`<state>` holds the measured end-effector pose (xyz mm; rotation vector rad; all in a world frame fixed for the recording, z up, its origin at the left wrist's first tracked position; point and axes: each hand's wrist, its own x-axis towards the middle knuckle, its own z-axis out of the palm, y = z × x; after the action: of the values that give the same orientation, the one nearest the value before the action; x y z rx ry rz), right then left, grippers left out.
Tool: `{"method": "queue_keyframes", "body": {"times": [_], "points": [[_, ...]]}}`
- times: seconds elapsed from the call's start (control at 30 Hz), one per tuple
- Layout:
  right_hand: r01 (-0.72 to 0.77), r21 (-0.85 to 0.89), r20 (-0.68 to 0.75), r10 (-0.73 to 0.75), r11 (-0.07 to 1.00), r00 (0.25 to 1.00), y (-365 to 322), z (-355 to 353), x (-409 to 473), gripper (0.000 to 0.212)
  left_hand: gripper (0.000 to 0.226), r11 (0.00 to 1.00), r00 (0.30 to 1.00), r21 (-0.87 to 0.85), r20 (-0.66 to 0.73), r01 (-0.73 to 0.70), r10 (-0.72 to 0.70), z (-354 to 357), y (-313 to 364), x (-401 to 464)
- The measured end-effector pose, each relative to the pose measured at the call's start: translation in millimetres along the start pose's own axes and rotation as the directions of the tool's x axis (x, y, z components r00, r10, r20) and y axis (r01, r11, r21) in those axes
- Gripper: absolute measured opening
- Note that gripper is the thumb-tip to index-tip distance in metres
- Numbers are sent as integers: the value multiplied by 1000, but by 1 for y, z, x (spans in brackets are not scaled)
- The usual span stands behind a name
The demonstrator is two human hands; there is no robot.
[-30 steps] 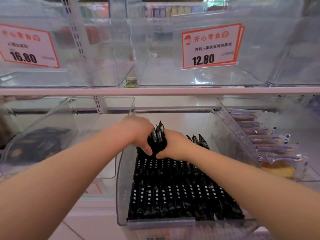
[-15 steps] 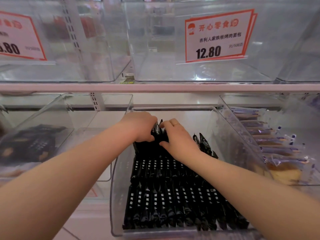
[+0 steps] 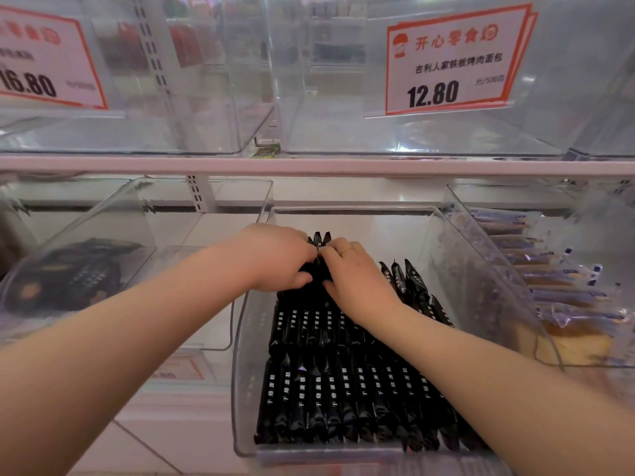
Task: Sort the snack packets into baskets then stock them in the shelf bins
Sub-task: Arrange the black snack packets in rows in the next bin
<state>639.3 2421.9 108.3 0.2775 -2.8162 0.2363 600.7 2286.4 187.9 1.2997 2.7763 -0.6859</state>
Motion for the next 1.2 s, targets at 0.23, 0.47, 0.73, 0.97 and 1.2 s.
{"method": "queue_keyframes", "body": {"times": [0.23,0.47,0.73,0.97,1.2], "points": [[11,1,219,-11,1000,976,0,-29,-9,59,40,995,990,40,104,90,-94,-8,18,-6],[-34,136,171,10,990,985,-16,-86,-54,35,38,997,988,-56,-142,57,-65,-20,49,-48],[-127,434,161,63,892,985,15,-149,-227,8,27,959,908,-146,-382,-245,174,-40,150,-103],[-382,289,432,236,878,870,96,-92,-322,10,26,908,891,-122,-283,-400,355,-14,273,-80],[-535,126,711,300,835,636,169,-2,-415,19,28,869,917,-328,21,-370,399,70,386,-31]]}}
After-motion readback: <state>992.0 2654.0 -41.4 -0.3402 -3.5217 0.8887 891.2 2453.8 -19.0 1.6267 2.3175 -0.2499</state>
